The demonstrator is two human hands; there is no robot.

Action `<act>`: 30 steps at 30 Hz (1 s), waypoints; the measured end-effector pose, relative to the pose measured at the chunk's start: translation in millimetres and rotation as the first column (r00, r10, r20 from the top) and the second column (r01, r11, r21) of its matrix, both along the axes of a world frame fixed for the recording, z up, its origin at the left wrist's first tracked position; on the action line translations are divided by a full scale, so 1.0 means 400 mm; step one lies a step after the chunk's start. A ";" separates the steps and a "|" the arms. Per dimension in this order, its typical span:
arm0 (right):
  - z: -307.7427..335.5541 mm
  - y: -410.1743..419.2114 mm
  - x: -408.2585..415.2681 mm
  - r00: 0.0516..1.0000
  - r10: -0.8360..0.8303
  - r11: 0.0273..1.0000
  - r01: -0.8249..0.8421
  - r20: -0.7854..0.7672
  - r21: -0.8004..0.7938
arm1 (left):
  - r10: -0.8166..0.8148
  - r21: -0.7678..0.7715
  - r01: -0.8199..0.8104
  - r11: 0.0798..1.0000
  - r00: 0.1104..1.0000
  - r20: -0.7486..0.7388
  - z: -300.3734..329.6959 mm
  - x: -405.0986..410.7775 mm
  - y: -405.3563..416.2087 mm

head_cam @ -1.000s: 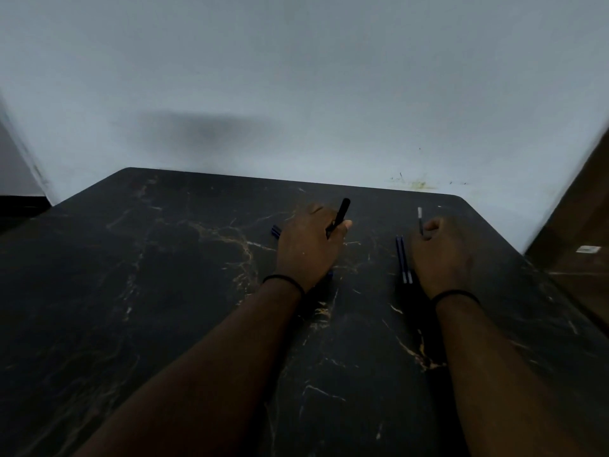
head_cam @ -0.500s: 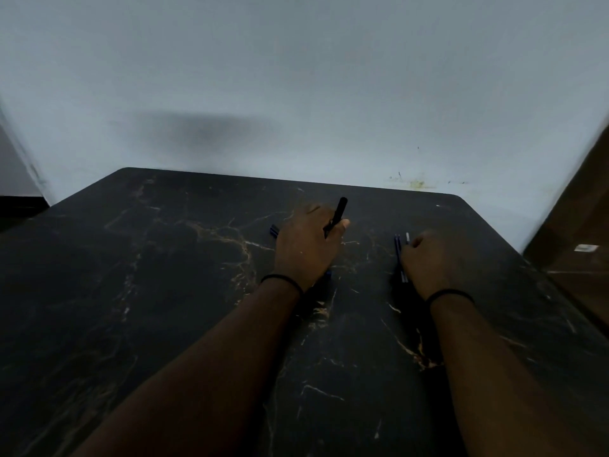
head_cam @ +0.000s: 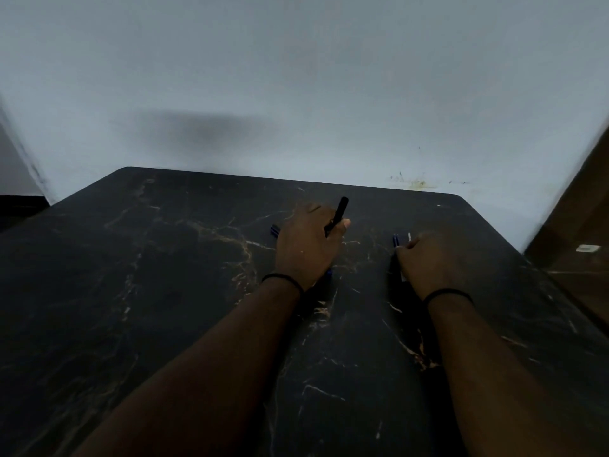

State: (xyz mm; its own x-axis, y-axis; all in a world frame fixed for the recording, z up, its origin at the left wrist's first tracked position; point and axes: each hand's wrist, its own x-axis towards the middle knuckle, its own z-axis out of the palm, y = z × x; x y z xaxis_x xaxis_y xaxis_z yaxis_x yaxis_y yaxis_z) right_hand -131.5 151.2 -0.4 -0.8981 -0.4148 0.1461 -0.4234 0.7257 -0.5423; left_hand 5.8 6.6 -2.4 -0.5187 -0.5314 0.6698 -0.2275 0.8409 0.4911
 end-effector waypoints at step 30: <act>0.020 0.025 -0.005 0.956 -0.278 0.951 0.260 -0.090 -0.171 | 0.018 -0.006 -0.018 1.000 1.000 0.025 0.001 0.001 -0.001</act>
State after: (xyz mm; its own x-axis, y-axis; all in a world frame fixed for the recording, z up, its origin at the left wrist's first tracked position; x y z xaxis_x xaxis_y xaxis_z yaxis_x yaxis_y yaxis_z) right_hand -133.6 161.0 7.6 -0.9473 -0.1246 0.2953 -0.2887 0.7316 -0.6176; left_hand 6.2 6.1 -1.8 -0.5256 -0.5367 0.6601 -0.2542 0.8395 0.4801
